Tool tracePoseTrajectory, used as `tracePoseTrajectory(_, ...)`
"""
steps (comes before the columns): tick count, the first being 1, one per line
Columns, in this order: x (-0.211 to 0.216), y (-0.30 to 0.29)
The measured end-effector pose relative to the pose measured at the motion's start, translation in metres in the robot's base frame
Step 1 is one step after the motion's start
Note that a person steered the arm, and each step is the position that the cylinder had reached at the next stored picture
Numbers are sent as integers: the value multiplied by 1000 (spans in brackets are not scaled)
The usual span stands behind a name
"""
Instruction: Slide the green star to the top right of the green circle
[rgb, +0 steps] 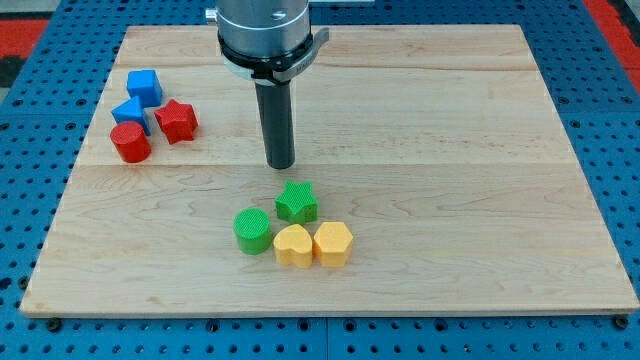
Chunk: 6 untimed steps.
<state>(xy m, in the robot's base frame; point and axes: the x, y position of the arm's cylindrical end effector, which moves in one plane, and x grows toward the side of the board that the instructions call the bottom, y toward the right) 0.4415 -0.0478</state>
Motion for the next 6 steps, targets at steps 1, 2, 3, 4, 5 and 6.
tracePoseTrajectory(1, 0, 73)
tracePoseTrajectory(2, -5, 120)
tracePoseTrajectory(3, 18, 143)
tracePoseTrajectory(4, 58, 104)
tracePoseTrajectory(5, 48, 75)
tracePoseTrajectory(6, 47, 42)
